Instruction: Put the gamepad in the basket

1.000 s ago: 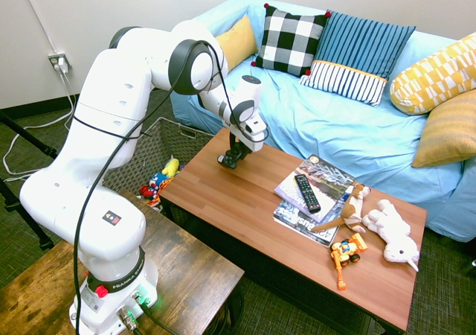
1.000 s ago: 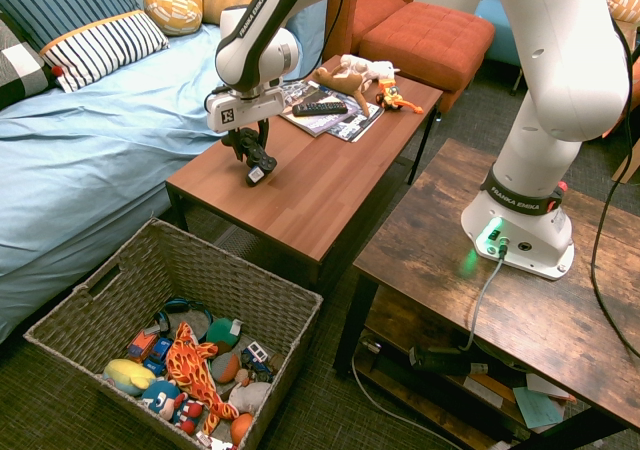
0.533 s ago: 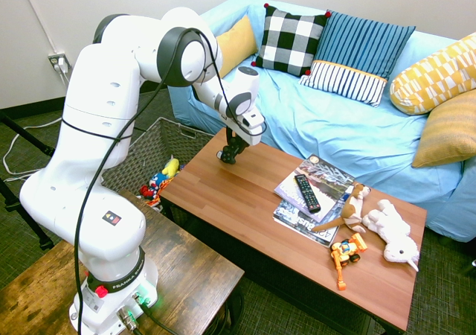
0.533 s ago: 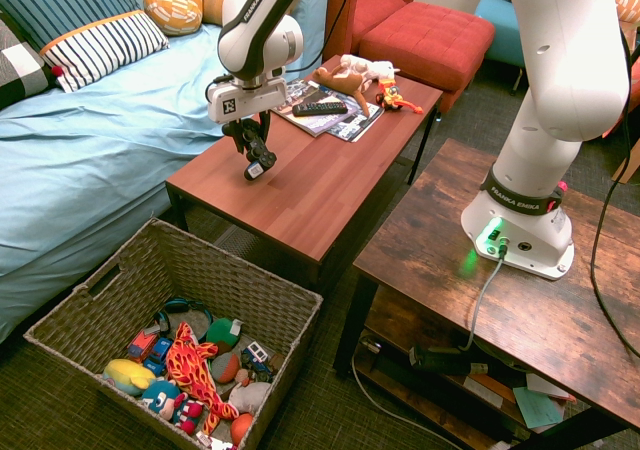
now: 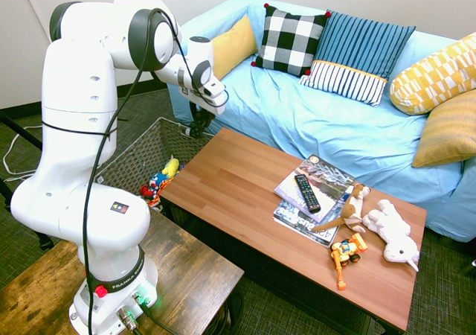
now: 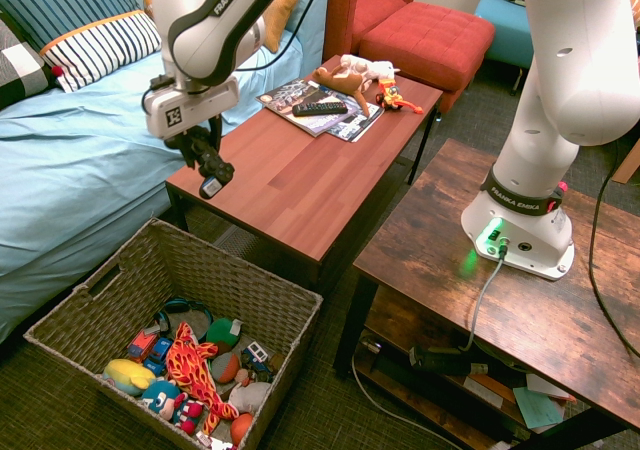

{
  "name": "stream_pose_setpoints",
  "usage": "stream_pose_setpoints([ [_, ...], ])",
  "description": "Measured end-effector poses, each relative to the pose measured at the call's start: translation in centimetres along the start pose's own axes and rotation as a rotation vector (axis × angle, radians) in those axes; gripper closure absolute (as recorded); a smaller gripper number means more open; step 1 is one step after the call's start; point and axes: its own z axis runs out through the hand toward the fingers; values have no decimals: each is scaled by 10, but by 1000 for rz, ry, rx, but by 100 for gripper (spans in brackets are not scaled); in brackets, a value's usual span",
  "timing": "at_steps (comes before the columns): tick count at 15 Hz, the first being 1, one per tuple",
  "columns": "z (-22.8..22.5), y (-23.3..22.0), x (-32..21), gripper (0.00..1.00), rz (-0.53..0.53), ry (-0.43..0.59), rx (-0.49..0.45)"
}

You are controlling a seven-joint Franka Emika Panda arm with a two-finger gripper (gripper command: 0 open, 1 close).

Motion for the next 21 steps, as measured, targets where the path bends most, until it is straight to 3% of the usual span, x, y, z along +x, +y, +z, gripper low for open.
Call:
stream_pose_setpoints([
  [6, 101, -69, -122, 100, -119, -17, -83],
  [12, 175, -76, -164, 100, -161, -48, -149],
  [13, 181, -76, -165, 0, -163, -50, -157],
  [21, 189, -83, -166, 0, -170, -55, -185],
])
